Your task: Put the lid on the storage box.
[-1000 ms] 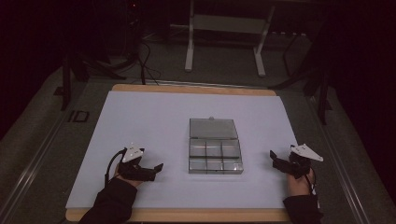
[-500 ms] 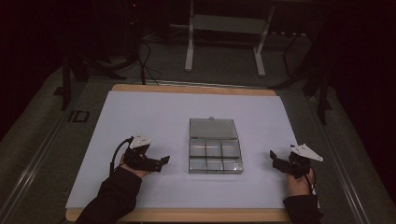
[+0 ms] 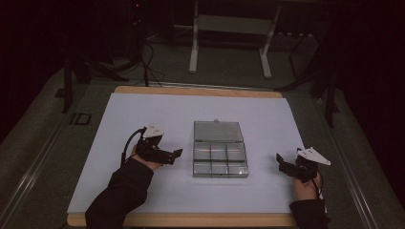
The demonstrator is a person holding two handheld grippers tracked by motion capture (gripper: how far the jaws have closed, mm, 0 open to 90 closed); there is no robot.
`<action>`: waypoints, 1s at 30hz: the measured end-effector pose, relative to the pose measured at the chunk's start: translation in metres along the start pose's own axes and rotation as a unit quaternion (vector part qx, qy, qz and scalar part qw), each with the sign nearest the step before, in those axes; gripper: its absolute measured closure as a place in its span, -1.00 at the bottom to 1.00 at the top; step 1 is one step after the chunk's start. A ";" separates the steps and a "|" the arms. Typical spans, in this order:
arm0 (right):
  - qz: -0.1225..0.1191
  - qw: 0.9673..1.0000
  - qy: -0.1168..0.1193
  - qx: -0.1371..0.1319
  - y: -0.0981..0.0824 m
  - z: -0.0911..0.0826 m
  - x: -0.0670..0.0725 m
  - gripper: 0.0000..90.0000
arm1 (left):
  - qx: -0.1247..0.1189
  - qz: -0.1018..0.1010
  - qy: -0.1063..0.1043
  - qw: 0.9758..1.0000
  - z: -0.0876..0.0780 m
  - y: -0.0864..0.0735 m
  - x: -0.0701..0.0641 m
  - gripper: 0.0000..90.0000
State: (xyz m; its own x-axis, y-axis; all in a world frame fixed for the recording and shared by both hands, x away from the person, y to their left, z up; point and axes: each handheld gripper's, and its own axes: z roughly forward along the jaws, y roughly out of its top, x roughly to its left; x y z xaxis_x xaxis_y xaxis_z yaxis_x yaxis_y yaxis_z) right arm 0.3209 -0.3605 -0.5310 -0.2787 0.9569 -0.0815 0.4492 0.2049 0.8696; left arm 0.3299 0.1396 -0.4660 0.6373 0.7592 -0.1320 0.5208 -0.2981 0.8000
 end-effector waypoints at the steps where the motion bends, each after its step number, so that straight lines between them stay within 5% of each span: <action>1: 0.000 1.000 0.000 0.000 0.000 0.000 0.000 -0.72 | 0.000 0.000 0.000 1.000 0.000 0.000 0.000 -0.95; 8: 0.008 1.000 0.003 -0.006 0.000 0.000 -0.002 -0.72 | -0.012 -0.012 -0.004 1.000 0.014 0.019 0.002 -0.94; 15: -0.001 1.000 0.000 -0.005 0.000 -0.001 0.000 -0.72 | 0.007 -0.009 -0.014 1.000 0.038 0.036 -0.003 -0.94; 21: -0.011 1.000 -0.001 -0.001 0.000 0.000 0.003 -0.73 | 0.009 -0.050 -0.033 0.998 0.061 0.047 0.004 -0.94; 25: -0.009 1.000 0.008 -0.002 0.000 -0.001 0.002 -0.72 | 0.021 -0.048 -0.025 0.998 0.071 0.049 0.007 -0.94; 30: -0.007 1.000 0.009 -0.002 0.000 -0.001 0.002 -0.72 | 0.029 -0.076 -0.040 0.996 0.087 0.051 0.010 -0.92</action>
State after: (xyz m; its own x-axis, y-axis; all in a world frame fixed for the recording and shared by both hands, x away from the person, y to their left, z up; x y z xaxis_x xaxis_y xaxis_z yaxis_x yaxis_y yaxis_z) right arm 0.3194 -0.3590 -0.5309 -0.3009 0.9499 -0.0842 0.4426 0.2173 0.8700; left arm 0.4118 0.0819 -0.4775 0.5900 0.7509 -0.2967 0.6453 -0.2178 0.7322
